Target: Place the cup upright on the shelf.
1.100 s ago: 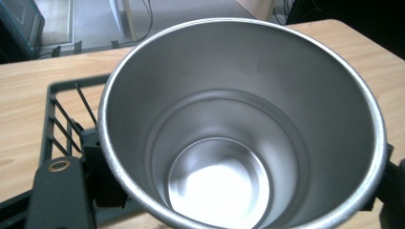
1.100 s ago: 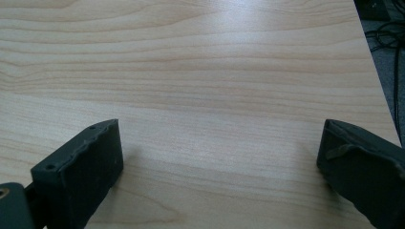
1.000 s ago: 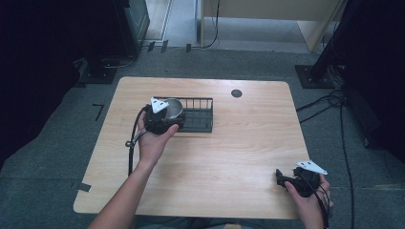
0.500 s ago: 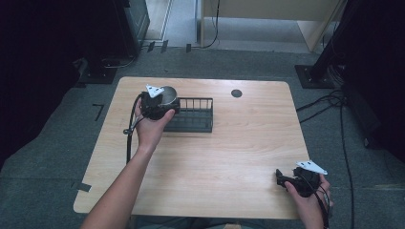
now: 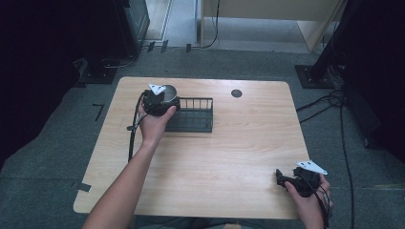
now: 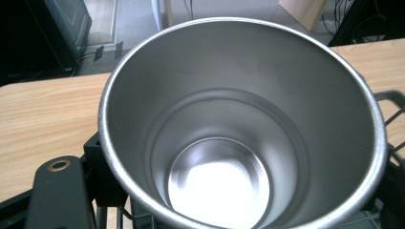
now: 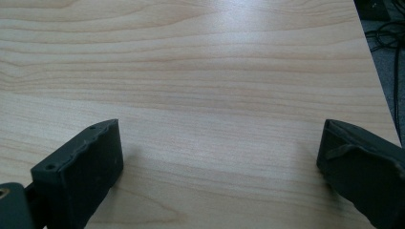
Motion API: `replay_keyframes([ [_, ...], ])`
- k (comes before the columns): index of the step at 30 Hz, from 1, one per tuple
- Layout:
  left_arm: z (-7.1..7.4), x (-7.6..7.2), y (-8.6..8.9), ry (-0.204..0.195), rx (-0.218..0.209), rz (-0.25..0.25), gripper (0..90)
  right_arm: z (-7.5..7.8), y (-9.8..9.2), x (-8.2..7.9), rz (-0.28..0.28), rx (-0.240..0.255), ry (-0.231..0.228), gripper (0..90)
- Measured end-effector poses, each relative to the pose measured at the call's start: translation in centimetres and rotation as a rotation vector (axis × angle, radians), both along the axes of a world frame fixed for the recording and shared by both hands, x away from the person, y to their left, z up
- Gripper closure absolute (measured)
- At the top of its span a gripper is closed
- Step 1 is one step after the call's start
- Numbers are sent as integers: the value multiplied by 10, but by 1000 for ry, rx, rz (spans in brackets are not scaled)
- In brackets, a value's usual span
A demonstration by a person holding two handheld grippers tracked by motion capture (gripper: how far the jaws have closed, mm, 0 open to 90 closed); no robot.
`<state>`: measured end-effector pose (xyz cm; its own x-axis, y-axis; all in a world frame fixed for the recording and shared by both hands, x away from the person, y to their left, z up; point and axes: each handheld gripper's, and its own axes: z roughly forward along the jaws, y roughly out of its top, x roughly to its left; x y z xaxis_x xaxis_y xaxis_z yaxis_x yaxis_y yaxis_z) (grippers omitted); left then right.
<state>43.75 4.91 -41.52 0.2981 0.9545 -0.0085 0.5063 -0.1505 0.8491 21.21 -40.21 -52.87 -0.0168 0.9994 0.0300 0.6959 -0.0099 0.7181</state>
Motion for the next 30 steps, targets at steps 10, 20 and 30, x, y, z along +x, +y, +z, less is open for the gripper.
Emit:
replay_keyframes([
  [10,-19,2,-1,41,43,8,188,0,0,0,0,0,1,10],
  [20,-28,4,0,90,84,4,186,0,0,0,0,0,0,10],
  [30,-23,4,2,116,85,18,85,0,0,0,0,0,0,10],
])
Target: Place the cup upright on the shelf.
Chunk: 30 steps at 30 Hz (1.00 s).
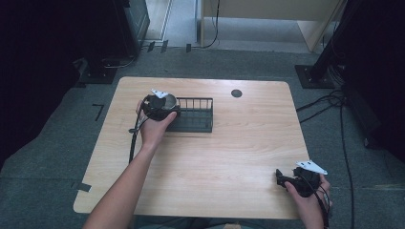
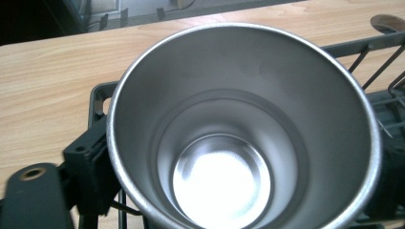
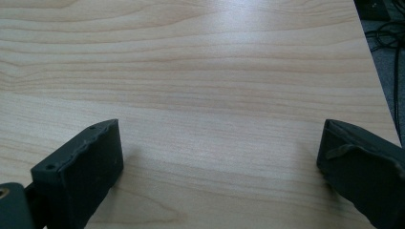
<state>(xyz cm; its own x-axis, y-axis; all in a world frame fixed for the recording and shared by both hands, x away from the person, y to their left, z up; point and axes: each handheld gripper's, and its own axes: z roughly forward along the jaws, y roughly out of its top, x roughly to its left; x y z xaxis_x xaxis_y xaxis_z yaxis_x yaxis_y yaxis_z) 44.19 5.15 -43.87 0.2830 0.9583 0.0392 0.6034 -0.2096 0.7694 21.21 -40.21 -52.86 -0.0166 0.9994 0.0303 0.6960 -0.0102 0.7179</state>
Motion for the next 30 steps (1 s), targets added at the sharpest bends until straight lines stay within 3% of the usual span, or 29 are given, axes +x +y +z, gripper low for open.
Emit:
replay_keyframes([
  [7,11,-3,3,2,-29,-25,0,0,0,0,0,0,0,10],
  [13,27,-10,10,-29,-64,-25,0,0,0,0,0,-1,0,10],
  [21,36,-26,26,-57,-108,-28,0,0,0,0,0,0,0,10],
  [30,43,-46,38,-75,-111,-51,0,0,0,0,0,-1,0,10],
])
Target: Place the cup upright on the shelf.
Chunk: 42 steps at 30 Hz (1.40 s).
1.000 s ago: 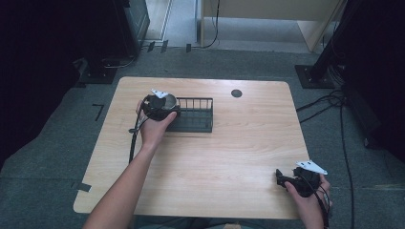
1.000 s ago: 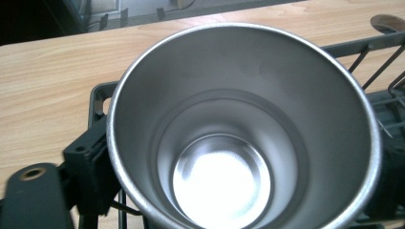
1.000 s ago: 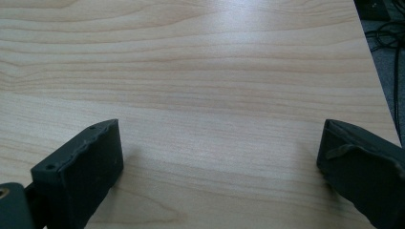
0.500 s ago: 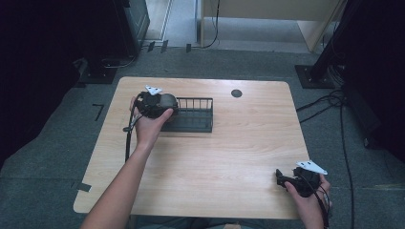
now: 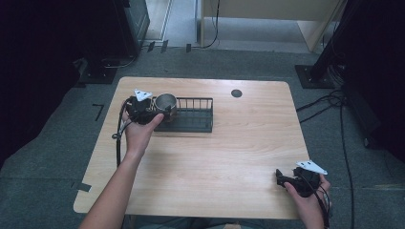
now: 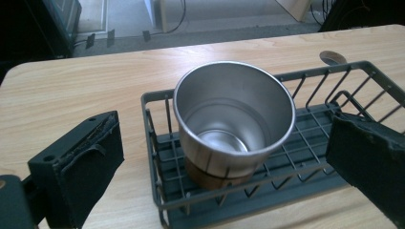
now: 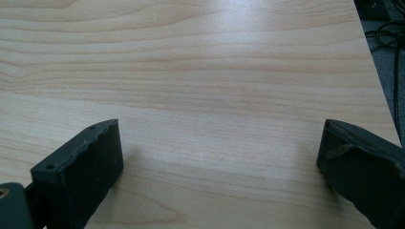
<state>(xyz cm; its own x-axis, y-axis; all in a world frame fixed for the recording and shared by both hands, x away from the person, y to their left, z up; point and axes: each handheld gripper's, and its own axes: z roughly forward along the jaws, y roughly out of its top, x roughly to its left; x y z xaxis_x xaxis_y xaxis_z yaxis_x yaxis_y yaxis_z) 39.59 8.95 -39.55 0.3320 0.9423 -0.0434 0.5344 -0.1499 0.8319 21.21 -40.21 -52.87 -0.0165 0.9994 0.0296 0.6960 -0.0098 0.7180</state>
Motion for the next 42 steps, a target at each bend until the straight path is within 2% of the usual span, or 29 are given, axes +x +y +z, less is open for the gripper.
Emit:
replay_keyframes([
  [15,-4,-42,25,-16,-25,-9,0,0,0,0,0,0,0,10],
  [22,-16,-62,40,-2,-14,-14,0,0,0,0,0,-1,0,10],
  [35,-35,-96,65,8,-11,29,0,0,0,0,1,-1,0,10],
  [38,-40,-102,69,17,6,37,0,0,0,0,0,-1,0,10],
  [42,-47,-110,77,24,-3,52,0,0,0,0,1,-2,0,10],
])
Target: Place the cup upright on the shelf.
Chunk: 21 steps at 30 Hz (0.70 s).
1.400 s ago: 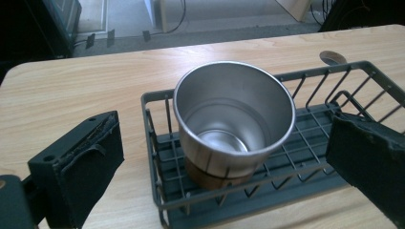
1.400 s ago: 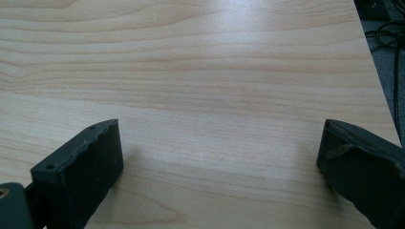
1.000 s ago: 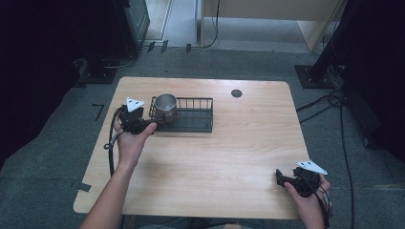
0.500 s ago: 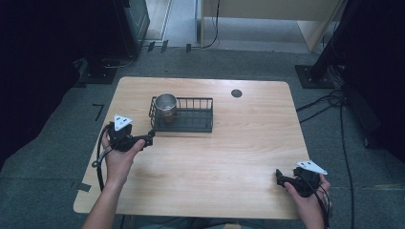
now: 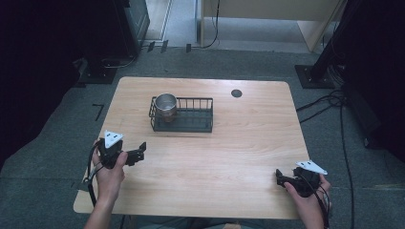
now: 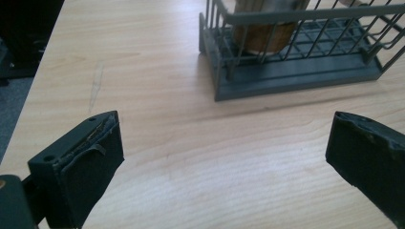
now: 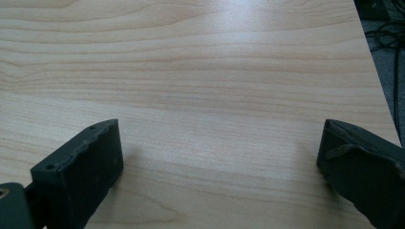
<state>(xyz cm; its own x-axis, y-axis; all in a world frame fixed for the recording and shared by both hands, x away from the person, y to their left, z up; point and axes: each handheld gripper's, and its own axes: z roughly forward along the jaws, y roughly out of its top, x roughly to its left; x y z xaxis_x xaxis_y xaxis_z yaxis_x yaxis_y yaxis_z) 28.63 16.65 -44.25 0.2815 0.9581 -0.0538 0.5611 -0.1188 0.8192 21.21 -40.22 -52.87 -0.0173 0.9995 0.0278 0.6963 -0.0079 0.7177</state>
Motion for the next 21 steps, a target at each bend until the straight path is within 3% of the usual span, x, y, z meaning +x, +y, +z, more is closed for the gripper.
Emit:
replay_keyframes([
  [7,-19,-13,15,41,4,32,0,0,0,0,1,-1,-1,10],
  [21,-55,-36,42,104,63,95,0,0,0,0,1,-1,-1,10],
])
